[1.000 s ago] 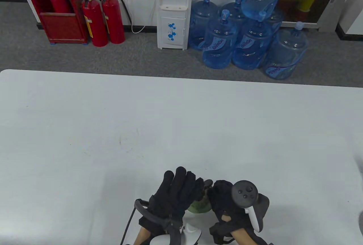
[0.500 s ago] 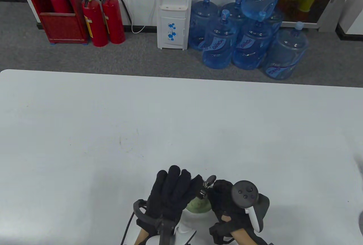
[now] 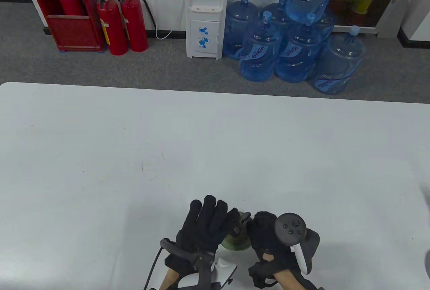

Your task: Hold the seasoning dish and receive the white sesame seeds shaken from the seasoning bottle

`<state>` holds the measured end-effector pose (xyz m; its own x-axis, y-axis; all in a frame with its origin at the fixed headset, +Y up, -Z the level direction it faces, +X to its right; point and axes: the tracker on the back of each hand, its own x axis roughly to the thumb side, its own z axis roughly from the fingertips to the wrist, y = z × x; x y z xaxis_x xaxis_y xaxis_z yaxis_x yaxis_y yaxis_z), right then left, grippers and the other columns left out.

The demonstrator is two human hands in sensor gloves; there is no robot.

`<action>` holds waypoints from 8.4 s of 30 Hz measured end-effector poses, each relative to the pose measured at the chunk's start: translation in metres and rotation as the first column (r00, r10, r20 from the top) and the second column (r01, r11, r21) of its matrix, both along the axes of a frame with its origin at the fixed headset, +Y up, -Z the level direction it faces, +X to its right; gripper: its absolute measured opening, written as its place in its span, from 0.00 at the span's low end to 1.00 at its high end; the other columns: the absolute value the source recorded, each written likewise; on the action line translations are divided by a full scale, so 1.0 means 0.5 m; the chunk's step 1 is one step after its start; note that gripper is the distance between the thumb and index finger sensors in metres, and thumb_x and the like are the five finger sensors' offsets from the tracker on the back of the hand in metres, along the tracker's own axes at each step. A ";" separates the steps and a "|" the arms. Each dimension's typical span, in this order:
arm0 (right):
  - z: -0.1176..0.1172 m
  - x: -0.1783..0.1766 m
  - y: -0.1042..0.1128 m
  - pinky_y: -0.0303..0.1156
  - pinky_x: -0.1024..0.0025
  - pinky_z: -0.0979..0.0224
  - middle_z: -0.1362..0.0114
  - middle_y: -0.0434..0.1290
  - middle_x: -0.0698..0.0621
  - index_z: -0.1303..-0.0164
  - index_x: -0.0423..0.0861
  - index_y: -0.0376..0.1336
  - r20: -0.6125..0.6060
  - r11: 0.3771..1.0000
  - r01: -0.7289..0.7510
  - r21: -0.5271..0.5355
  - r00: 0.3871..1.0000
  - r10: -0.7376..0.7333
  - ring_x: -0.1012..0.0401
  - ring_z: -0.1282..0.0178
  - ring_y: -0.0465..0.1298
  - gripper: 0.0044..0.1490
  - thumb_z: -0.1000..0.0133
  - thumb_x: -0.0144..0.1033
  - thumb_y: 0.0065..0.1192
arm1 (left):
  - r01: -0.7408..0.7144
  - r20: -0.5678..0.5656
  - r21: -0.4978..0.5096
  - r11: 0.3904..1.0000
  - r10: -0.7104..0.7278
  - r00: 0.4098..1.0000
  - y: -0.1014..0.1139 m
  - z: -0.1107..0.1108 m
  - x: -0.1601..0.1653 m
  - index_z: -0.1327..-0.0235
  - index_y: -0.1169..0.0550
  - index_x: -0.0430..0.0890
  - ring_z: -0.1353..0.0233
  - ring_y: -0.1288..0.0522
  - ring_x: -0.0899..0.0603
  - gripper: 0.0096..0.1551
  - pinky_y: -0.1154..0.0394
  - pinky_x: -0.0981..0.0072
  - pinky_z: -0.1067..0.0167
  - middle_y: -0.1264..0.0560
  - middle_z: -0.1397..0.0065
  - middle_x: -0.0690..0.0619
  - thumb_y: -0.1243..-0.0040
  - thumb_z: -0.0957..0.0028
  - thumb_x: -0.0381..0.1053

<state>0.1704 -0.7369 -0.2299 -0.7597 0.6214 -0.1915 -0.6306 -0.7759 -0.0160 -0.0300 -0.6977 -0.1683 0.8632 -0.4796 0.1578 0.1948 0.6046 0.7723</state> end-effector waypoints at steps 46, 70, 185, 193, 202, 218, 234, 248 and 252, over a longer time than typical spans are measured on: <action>0.000 0.005 -0.003 0.61 0.49 0.19 0.29 0.72 0.58 0.59 0.48 0.76 -0.002 1.000 0.020 -0.004 1.000 -0.020 0.55 0.27 0.73 0.25 0.50 0.58 0.69 | -0.261 0.047 0.031 0.965 0.259 0.965 0.035 0.017 -0.011 0.40 0.26 0.76 0.20 0.33 0.44 0.38 0.38 0.42 0.23 0.34 0.25 0.65 0.15 0.60 0.55; 0.002 -0.001 0.000 0.61 0.49 0.19 0.29 0.72 0.58 0.59 0.48 0.76 -0.008 1.000 0.031 -0.003 0.999 -0.031 0.55 0.27 0.72 0.25 0.50 0.58 0.68 | -0.055 0.077 0.144 0.988 0.045 0.996 0.033 0.032 0.021 0.41 0.26 0.75 0.20 0.34 0.45 0.38 0.38 0.42 0.23 0.35 0.25 0.65 0.14 0.60 0.54; -0.089 0.083 0.029 0.58 0.46 0.19 0.29 0.73 0.55 0.58 0.45 0.78 0.228 0.996 -0.072 0.051 0.972 0.058 0.52 0.27 0.72 0.25 0.50 0.53 0.70 | -0.972 -0.518 -0.236 0.009 0.845 0.134 -0.057 -0.075 -0.302 0.23 0.33 0.49 0.24 0.29 0.35 0.47 0.34 0.37 0.28 0.37 0.20 0.47 0.38 0.52 0.70; -0.184 0.066 -0.011 0.57 0.45 0.19 0.29 0.73 0.55 0.59 0.45 0.79 0.281 0.979 -0.200 -0.042 0.938 0.203 0.51 0.26 0.72 0.25 0.51 0.54 0.70 | -0.974 -0.511 -0.226 -0.025 0.854 0.097 -0.054 -0.073 -0.306 0.24 0.33 0.48 0.24 0.29 0.35 0.46 0.34 0.37 0.28 0.37 0.20 0.46 0.39 0.52 0.70; -0.211 0.064 -0.012 0.54 0.44 0.17 0.26 0.71 0.55 0.57 0.46 0.79 0.325 0.968 -0.241 -0.072 0.912 0.251 0.50 0.23 0.68 0.26 0.50 0.54 0.70 | -0.974 -0.525 -0.224 -0.026 0.846 0.098 -0.059 -0.073 -0.306 0.23 0.33 0.48 0.24 0.29 0.35 0.46 0.34 0.37 0.28 0.37 0.20 0.46 0.39 0.52 0.70; -0.172 0.101 0.006 0.51 0.43 0.18 0.20 0.61 0.51 0.36 0.47 0.69 0.293 0.986 -0.161 -0.035 0.942 0.164 0.47 0.19 0.60 0.40 0.50 0.63 0.64 | -0.968 -0.524 -0.248 -0.035 0.846 0.103 -0.059 -0.073 -0.307 0.23 0.33 0.48 0.24 0.30 0.34 0.46 0.35 0.36 0.28 0.37 0.20 0.46 0.39 0.51 0.70; 0.002 0.063 0.030 0.50 0.42 0.18 0.18 0.56 0.49 0.30 0.47 0.64 0.093 0.934 -0.334 0.127 0.941 0.324 0.46 0.17 0.57 0.46 0.50 0.68 0.61 | -0.962 -0.526 -0.273 0.031 0.832 0.176 -0.059 -0.074 -0.306 0.23 0.33 0.48 0.24 0.30 0.34 0.46 0.35 0.36 0.28 0.37 0.20 0.46 0.39 0.52 0.69; 0.000 0.082 0.027 0.49 0.42 0.18 0.18 0.56 0.49 0.31 0.46 0.64 0.128 0.950 -0.285 0.127 0.954 0.270 0.46 0.18 0.57 0.45 0.50 0.67 0.61 | -0.959 -0.526 -0.282 0.036 0.830 0.186 -0.059 -0.075 -0.304 0.24 0.32 0.48 0.24 0.29 0.34 0.46 0.35 0.36 0.28 0.36 0.20 0.46 0.39 0.52 0.70; 0.000 0.082 0.027 0.49 0.42 0.18 0.18 0.56 0.49 0.31 0.47 0.64 0.127 0.949 -0.287 0.131 0.954 0.272 0.46 0.18 0.57 0.45 0.50 0.67 0.61 | -0.959 -0.526 -0.281 0.036 0.830 0.185 -0.059 -0.075 -0.304 0.24 0.32 0.48 0.24 0.29 0.34 0.46 0.35 0.36 0.28 0.36 0.20 0.46 0.39 0.52 0.70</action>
<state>0.2115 -0.7236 -0.2299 -0.8873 0.4142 -0.2029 -0.3772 -0.9049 -0.1973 -0.1821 -0.7271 -0.2059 0.5858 0.7873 -0.1922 -0.7098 0.6129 0.3473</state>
